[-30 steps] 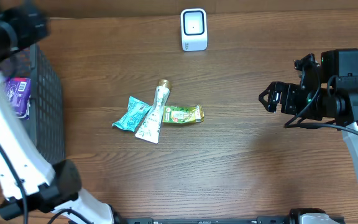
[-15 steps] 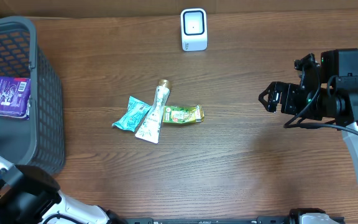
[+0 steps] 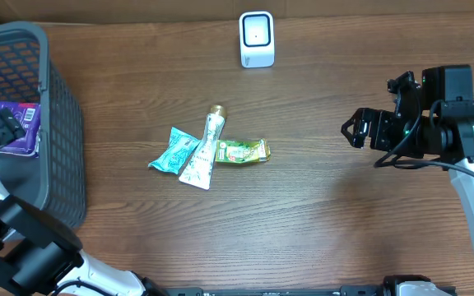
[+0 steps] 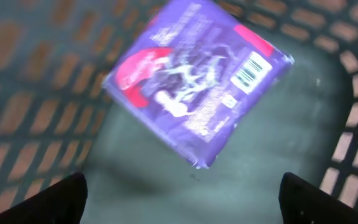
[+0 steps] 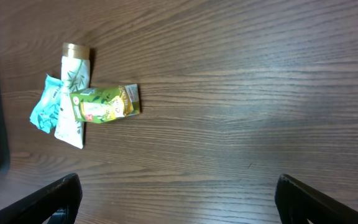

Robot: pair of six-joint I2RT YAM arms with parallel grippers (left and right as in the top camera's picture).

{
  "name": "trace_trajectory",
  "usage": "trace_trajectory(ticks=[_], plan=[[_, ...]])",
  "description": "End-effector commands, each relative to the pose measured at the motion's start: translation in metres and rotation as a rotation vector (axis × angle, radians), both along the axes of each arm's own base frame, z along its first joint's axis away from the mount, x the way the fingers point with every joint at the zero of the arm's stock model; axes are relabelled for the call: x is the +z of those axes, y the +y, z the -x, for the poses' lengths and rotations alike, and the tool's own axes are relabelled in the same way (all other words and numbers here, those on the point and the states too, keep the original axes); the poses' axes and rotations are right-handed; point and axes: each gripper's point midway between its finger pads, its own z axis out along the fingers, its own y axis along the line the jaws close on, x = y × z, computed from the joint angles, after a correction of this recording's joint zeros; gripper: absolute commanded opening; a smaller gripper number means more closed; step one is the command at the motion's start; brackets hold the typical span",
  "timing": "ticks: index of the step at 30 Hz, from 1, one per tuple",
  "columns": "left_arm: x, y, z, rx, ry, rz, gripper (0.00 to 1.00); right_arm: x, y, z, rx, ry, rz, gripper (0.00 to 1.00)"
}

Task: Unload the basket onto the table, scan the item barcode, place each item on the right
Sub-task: 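Grasp the purple Carefree box in the basket with the left gripper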

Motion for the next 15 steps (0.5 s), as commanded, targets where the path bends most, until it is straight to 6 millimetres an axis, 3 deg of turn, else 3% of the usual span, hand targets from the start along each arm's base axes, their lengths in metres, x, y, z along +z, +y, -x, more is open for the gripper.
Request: trace_trajectory(ticks=[1,13,15], plan=[[-0.021,-0.016,-0.007,-0.246,0.104,-0.087,0.9,-0.004,0.001,-0.002,0.006,0.005,0.004,1.0],[-0.041,0.0,-0.022,-0.249,0.102,-0.196,0.92,-0.005,0.001,-0.002,0.005,0.007,0.004,1.0],[-0.055,-0.003,-0.026,-0.28,0.126,-0.185,0.92,-0.005,0.001,-0.002,0.005,0.007,0.004,1.0]])
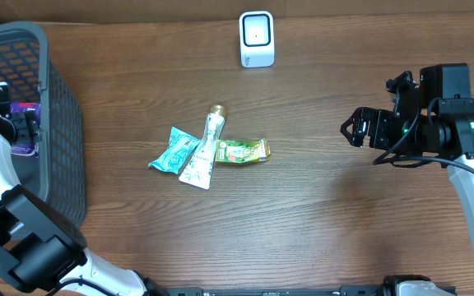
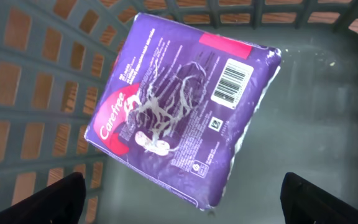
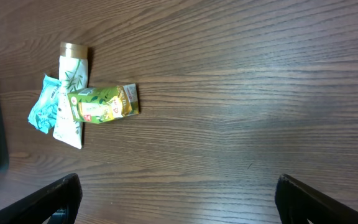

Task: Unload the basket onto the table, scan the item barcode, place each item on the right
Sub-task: 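Grasp the purple Carefree box in the basket with the left gripper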

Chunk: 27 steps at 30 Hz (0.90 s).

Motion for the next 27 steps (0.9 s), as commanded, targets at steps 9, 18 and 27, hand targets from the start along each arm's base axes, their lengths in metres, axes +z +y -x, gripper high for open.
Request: trace_trajectory(ticks=[9,18,27], plan=[[-0.091,-0.004,0.001,-0.062,0.187,0.062,0.76,-0.002,0.001,0.0,0.006,-0.001,0.004,1.0],[-0.098,-0.007,0.001,-0.061,0.198,0.077,0.04,-0.002,0.001,0.0,0.003,0.001,0.002,1.0],[0.023,-0.005,-0.015,0.086,-0.084,-0.004,0.04,-0.002,0.001,0.0,0.003,0.001,0.002,1.0]])
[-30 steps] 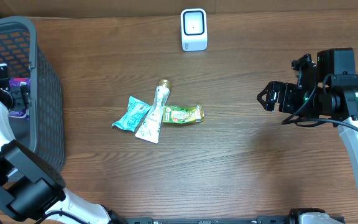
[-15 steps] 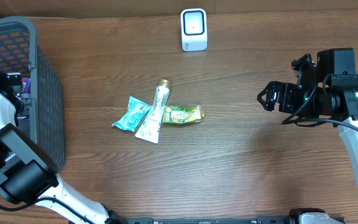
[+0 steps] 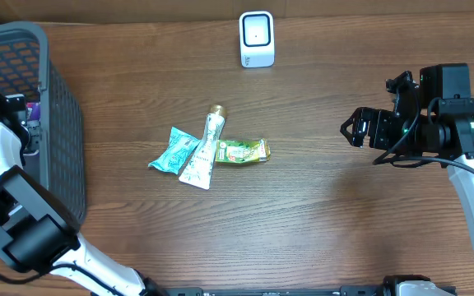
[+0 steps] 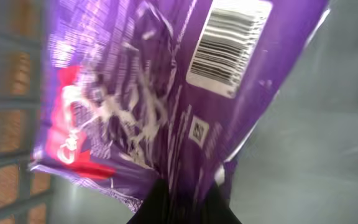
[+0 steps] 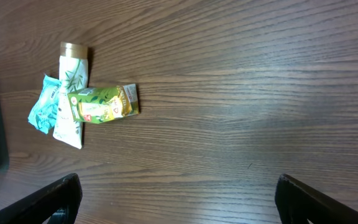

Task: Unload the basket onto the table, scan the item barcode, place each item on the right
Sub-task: 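Grasp the purple Carefree box in the basket with the left gripper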

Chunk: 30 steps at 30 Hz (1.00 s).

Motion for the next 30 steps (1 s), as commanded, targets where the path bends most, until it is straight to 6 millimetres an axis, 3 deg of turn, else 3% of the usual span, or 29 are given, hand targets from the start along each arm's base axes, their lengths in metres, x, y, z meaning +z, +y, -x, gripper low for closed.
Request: trace_trajectory(ticks=[1,2,6,9,12,13,14,17,20,30], plan=[[0.114,-0.001,-0.013,0.044,-0.246,-0.113,0.04,-0.002,0.001,-0.001,0.003,-0.002,0.002,1.0],[0.145,-0.004,-0.011,0.044,-0.306,-0.152,0.04,-0.001,0.001,-0.002,0.003,-0.006,0.002,1.0],[0.205,-0.014,0.003,0.111,-0.456,-0.185,0.04,0.0,0.001,-0.005,0.003,-0.022,0.001,1.0],[0.222,-0.019,0.009,0.13,-0.499,-0.186,0.04,0.001,0.001,-0.006,0.003,-0.025,0.001,1.0],[0.221,-0.02,0.01,0.13,-0.495,-0.184,0.04,0.0,0.001,-0.005,0.003,-0.019,0.001,1.0],[0.218,-0.02,0.01,0.131,-0.488,-0.18,0.16,0.0,0.001,-0.004,0.003,-0.017,0.002,1.0],[0.209,-0.017,0.009,0.135,-0.466,-0.168,0.55,0.0,0.001,-0.003,0.003,-0.013,0.002,1.0],[0.178,-0.015,0.007,0.119,-0.383,-0.134,0.78,-0.001,0.001,-0.001,0.003,-0.004,0.002,1.0],[0.133,-0.014,0.009,0.1,-0.252,-0.072,0.86,-0.002,0.001,-0.001,0.003,-0.002,0.002,1.0],[0.007,-0.018,0.013,0.112,0.01,0.114,0.95,-0.002,0.001,-0.001,0.003,-0.002,0.002,1.0]])
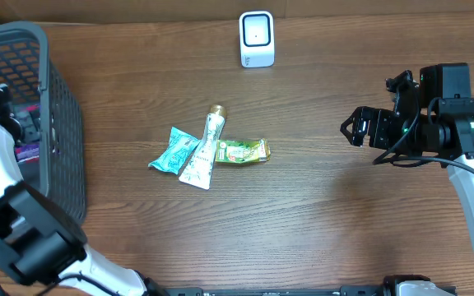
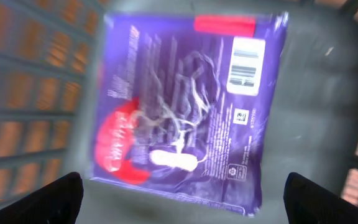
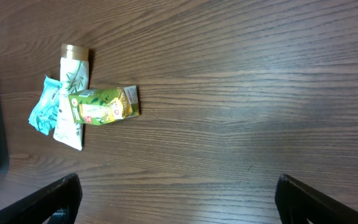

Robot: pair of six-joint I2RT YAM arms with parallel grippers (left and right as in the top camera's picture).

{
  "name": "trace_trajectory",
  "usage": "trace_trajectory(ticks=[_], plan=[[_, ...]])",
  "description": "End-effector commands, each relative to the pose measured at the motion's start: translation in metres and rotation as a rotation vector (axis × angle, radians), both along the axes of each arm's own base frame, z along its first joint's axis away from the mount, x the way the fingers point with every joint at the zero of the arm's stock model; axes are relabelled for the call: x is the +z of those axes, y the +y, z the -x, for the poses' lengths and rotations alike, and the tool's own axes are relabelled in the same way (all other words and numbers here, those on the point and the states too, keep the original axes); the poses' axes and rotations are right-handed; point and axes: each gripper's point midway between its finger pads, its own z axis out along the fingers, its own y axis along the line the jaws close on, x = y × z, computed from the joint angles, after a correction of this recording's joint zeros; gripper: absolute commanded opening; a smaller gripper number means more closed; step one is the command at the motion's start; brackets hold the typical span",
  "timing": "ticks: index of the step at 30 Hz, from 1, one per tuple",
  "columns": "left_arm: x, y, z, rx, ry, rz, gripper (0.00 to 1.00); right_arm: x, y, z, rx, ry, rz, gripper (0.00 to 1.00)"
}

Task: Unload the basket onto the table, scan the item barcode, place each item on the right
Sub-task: 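Grasp the purple Carefree box in the basket with the left gripper, then place the purple Carefree box on the table left of the packet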

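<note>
A purple pack [image 2: 182,118] with a red patch lies flat on the floor of the grey basket [image 1: 62,115], its barcode [image 2: 245,64] facing up near its upper right corner. My left gripper [image 2: 182,208] hangs open above the pack, apart from it, with only the two dark fingertips [image 2: 58,199] showing at the bottom corners. In the overhead view a sliver of the pack [image 1: 25,151] shows beside the left arm. The white scanner [image 1: 256,39] stands at the table's back edge. My right gripper [image 3: 179,208] is open over bare table at the right, holding nothing.
At the table's middle lie a white tube [image 1: 203,156], a green packet [image 1: 242,150] and a teal packet [image 1: 171,152], overlapping. The basket's lattice walls [image 2: 36,81] rise around the left gripper. The right arm [image 1: 434,123] hovers at the right side.
My left gripper was shut on the purple pack's edge; now it is open and farther from the pack, which lies flat on the basket floor. The right arm has not moved.
My left gripper hung open above the purple pack in the basket at the first two moments. Then it was shut on the pack's edge, close up. Now it is open again with the pack lying flat below. The right gripper stayed open and still throughout.
</note>
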Motion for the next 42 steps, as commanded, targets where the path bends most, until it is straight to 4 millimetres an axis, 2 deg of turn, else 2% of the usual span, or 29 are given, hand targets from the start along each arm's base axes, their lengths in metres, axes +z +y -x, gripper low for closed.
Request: trace_trajectory(ticks=[1,5,8,10,13,14,15,18,21,26,28,33,34,37,38,39,40,41,42], plan=[[-0.042,-0.003,0.005,-0.011,0.082,0.068,0.95,-0.002,0.001,0.001,0.003,0.006,0.002,1.0],[-0.077,-0.006,0.009,-0.01,0.145,0.12,0.94,-0.002,0.001,0.001,0.003,0.006,0.002,1.0],[-0.094,-0.008,0.012,-0.009,0.175,0.144,0.88,-0.002,0.001,0.001,0.003,0.006,0.001,1.0],[-0.103,-0.01,0.013,-0.01,0.191,0.158,0.68,-0.002,0.001,0.001,0.003,0.008,0.002,1.0],[-0.104,-0.01,0.014,-0.01,0.196,0.16,0.18,-0.003,0.001,0.001,0.003,0.009,0.002,1.0],[-0.103,-0.011,0.014,-0.01,0.196,0.161,0.13,-0.003,0.001,0.001,0.003,0.009,0.002,1.0],[-0.103,-0.011,0.015,-0.009,0.199,0.162,0.04,-0.002,0.001,0.001,0.003,0.008,0.001,1.0],[-0.102,-0.014,0.019,-0.008,0.213,0.174,0.04,-0.002,0.002,0.001,0.002,0.009,-0.005,1.0],[-0.087,-0.012,0.016,0.035,0.175,0.166,0.04,-0.002,0.003,0.002,0.005,0.011,-0.009,1.0],[-0.012,-0.005,-0.001,0.09,0.022,0.089,0.04,-0.002,0.003,0.002,0.005,0.01,-0.009,1.0],[0.053,-0.007,-0.011,0.152,-0.127,0.063,0.04,-0.002,0.003,0.001,0.004,0.006,-0.01,1.0],[0.171,-0.036,-0.021,0.069,-0.353,-0.054,0.04,-0.001,0.003,0.0,0.005,0.003,-0.01,1.0],[0.193,-0.045,-0.021,0.05,-0.397,-0.078,0.04,-0.001,0.003,0.0,0.005,0.003,-0.01,1.0],[0.263,-0.094,-0.02,-0.056,-0.55,-0.136,0.04,-0.001,0.003,0.0,0.005,0.003,-0.01,1.0],[0.274,-0.104,-0.018,-0.077,-0.576,-0.145,0.04,-0.001,0.003,0.0,0.005,0.003,-0.01,1.0],[0.291,-0.127,-0.016,-0.127,-0.614,-0.153,0.04,-0.001,0.003,0.0,0.005,0.003,-0.01,1.0],[0.298,-0.139,-0.014,-0.152,-0.63,-0.152,0.04,-0.001,0.003,0.0,0.005,0.003,-0.01,1.0],[0.306,-0.173,-0.012,-0.226,-0.645,-0.132,0.04,-0.001,0.003,0.0,0.005,0.003,-0.01,1.0],[0.306,-0.193,-0.012,-0.271,-0.639,-0.109,0.04,-0.001,0.003,0.0,0.005,0.003,-0.01,1.0]])
